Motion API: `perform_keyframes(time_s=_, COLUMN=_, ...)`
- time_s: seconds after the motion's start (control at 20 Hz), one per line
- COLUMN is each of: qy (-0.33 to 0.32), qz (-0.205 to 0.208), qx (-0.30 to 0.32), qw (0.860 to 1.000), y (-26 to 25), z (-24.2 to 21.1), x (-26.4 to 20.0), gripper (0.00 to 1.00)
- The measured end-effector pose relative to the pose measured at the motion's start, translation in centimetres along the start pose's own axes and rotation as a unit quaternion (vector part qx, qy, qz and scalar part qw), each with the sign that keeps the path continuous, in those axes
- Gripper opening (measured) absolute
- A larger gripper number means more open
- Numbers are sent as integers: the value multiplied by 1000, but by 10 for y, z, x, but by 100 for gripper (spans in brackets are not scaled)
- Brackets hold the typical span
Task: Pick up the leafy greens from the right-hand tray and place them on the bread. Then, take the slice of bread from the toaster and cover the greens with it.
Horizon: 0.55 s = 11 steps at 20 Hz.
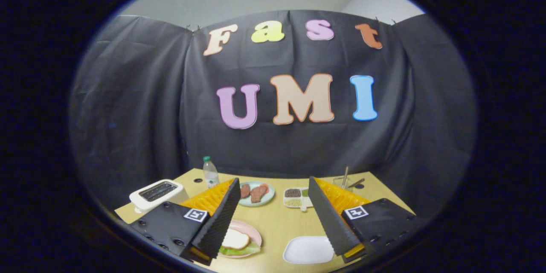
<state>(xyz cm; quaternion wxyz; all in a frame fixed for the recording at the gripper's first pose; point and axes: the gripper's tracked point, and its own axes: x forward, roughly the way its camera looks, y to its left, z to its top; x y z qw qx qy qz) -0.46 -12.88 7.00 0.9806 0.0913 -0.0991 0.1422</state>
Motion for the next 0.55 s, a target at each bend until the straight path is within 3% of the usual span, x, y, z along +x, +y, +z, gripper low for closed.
perform_keyframes(time_s=0.2, qy=-46, qz=-4, qx=11, qw=999, y=-2, z=32, x=-11, gripper=100)
perform_keyframes(time_s=0.55, qy=-57, qz=-33, qx=7, qw=998, y=-19, z=49, x=-18, gripper=100)
